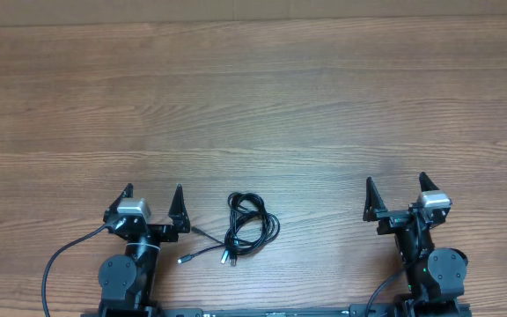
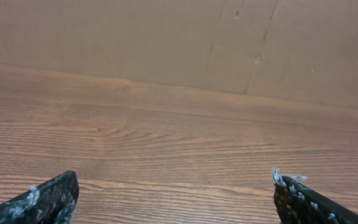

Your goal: Untangle cables

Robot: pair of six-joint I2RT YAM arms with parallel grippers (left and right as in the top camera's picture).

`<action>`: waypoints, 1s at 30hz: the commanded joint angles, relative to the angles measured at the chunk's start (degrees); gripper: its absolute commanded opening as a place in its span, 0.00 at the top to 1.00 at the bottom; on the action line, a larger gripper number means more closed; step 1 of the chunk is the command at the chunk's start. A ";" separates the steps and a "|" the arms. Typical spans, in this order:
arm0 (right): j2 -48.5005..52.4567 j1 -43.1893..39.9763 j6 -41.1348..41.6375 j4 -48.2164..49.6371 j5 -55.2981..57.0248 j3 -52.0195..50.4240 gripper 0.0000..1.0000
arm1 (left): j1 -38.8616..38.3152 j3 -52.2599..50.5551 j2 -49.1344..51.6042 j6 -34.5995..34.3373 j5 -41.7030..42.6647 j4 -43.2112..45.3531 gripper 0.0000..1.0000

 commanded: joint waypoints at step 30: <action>-0.61 -0.11 -0.28 0.33 -0.02 -0.59 0.00 | 0.31 1.49 -0.35 1.07 2.25 -2.34 0.00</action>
